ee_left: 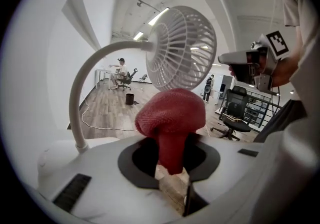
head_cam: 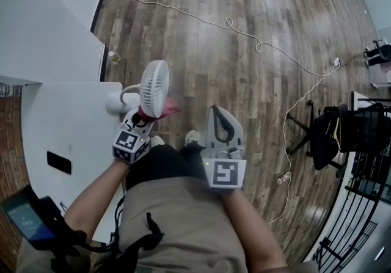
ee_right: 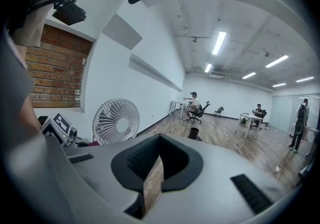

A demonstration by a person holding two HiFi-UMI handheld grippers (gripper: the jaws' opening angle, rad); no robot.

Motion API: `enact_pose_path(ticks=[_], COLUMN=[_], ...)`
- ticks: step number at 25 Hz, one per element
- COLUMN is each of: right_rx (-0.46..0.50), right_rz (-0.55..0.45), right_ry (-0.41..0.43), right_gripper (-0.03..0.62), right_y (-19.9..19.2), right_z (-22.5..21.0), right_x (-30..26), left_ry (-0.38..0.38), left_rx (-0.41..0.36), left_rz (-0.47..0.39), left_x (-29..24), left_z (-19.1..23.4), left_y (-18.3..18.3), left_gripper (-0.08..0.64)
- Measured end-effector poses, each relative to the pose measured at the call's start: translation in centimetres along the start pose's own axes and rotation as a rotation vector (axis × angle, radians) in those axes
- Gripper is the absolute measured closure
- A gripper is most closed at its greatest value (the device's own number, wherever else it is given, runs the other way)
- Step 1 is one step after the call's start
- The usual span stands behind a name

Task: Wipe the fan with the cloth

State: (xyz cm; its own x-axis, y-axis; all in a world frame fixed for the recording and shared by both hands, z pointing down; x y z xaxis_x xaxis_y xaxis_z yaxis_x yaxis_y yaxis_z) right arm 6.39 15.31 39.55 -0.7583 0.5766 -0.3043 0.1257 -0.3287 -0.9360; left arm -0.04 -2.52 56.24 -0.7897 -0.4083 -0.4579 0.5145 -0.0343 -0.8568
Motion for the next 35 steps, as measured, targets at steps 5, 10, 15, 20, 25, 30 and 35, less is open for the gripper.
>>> enact_pose_path(ticks=[5,10,15,20,25,30,35], right_rx=[-0.009,-0.01,-0.024,-0.042,-0.053,-0.064,-0.082], right_rz=[0.002,0.001,-0.009,-0.022,-0.036,-0.042,-0.056], right_ry=[0.009,0.025,0.03,0.029,0.045,0.049,0.062], right_gripper=[0.594,0.594,0.594,0.594,0.594,0.594,0.594], right_y=[0.0,-0.2,-0.2,0.0,0.3,0.6,0.9], right_z=[0.1,0.9,1.1,0.9,1.8,2.1,2.6], right_x=[0.3,0.7,0.9,1.4,1.7,2.0,2.3], left_ry=[0.034,0.063,0.074,0.099,0.087,0.09,0.086], left_rx=[-0.017,-0.032,-0.051,-0.111,-0.093,-0.095,-0.107], left_rz=[-0.047,-0.077,-0.119,-0.13,-0.135,-0.14,-0.144], left_x=[0.5,1.9,3.2,4.1,5.5,6.4,7.2], left_z=[0.2,0.1,-0.4,-1.3,-2.5,-3.0,-3.8], left_y=[1.0,1.2,2.3,2.6,4.3,5.1,6.0], left_gripper=[0.472,0.474,0.474,0.474,0.474,0.474,0.474])
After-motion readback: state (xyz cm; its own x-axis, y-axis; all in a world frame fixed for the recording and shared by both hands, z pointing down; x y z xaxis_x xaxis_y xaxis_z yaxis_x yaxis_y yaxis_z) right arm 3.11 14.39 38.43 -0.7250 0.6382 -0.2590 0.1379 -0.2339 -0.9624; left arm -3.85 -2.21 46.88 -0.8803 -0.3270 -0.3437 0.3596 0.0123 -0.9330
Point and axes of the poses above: the fingertips, and each gripper's own axes: x backward along the fingers, z to its left, y out of its top, the point moved 4 cm from there along x, backward along the fingers, and after that the axes turned 4 degrees about -y, right-handed, at the moved point
